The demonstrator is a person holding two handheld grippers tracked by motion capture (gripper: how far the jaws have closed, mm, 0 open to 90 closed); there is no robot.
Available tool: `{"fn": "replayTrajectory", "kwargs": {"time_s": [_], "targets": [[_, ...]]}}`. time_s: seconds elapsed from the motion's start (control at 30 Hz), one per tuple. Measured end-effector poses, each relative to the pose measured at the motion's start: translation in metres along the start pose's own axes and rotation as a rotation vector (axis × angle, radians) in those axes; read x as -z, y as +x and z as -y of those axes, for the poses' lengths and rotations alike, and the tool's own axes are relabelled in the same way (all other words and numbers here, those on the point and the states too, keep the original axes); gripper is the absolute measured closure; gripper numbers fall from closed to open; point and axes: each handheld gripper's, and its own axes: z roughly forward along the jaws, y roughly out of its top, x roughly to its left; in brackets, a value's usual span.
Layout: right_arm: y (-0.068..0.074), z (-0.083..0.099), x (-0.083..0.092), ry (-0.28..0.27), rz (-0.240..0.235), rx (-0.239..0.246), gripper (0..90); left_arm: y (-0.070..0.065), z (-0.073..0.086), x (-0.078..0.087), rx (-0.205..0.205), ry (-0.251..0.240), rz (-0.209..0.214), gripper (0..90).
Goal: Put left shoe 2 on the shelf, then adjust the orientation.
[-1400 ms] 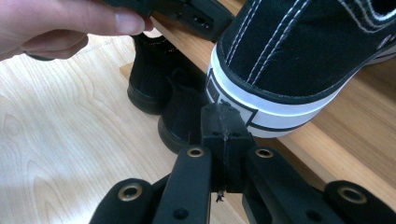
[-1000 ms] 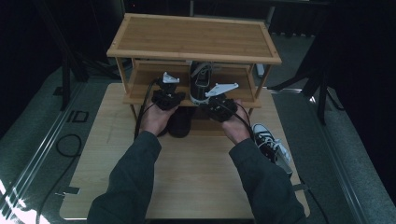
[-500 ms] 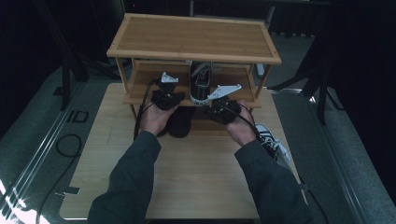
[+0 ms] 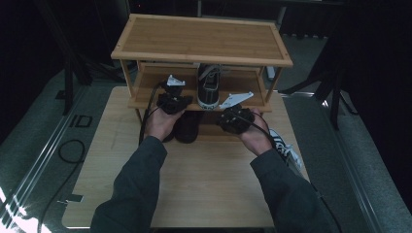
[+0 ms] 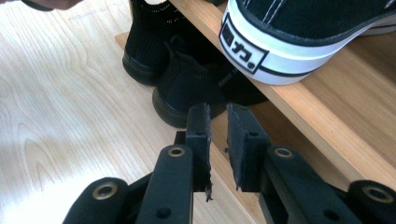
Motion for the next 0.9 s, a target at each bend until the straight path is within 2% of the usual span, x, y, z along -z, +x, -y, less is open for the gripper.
{"fn": "replayTrajectory", "kwargs": {"time_s": [0.17,0.63,0.7,0.9], "targets": [[0.000,0.002,0.003,0.018,-0.005,0.012,78.0,0.000,0.000,0.000,0.000,-0.002,-0.001,90.0],[-0.003,0.016,0.007,0.059,-0.019,0.009,76.9,-0.001,0.000,0.000,-0.004,0.002,-0.010,90.0],[-0.005,0.023,0.008,0.079,-0.018,0.008,76.9,-0.001,0.000,0.000,-0.006,0.004,-0.009,90.0],[-0.011,0.030,0.013,0.088,-0.018,-0.004,76.9,-0.001,0.000,0.000,-0.004,0.000,-0.006,90.0]]}}
